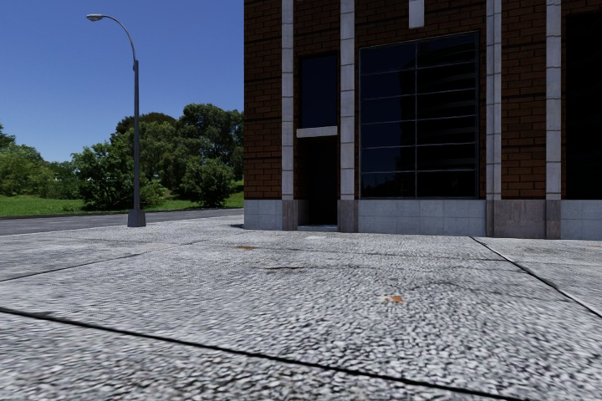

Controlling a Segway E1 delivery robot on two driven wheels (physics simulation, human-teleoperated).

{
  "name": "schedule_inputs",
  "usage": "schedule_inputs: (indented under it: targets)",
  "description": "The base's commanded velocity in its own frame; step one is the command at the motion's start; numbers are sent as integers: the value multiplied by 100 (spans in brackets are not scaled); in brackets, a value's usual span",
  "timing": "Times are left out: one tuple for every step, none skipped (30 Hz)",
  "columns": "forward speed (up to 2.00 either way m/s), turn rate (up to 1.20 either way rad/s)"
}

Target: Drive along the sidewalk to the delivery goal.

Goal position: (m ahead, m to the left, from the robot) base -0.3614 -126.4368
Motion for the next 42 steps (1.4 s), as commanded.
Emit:
schedule_inputs:
  targets:
    - [0, 0]
    - [0, 0]
    - [0, 0]
    - [0, 0]
    - [0, 0]
    - [0, 0]
    - [0, 0]
    - [0, 0]
    - [0, 0]
    - [0, 0]
    - [0, 0]
    - [0, 0]
    - [0, 0]
    - [0, 0]
    - [0, 0]
    - [0, 0]
    - [0, 0]
    - [0, 0]
    - [0, 0]
    - [0, 0]
    - [0, 0]
    - [0, 0]
    - [0, 0]
    - [0, 0]
    - [0, 0]
    - [0, 0]
    - [0, 0]
    - [0, 0]
    - [0, 0]
    - [0, 0]
    - [0, 0]
    - [0, 0]
    - [33, 0]
    - [51, 0]
    - [51, 0]
    - [82, 0]
    - [102, 0]
    - [102, 0]
    - [109, 0]
    - [110, 0]
    - [110, 0]
    - [110, 0]
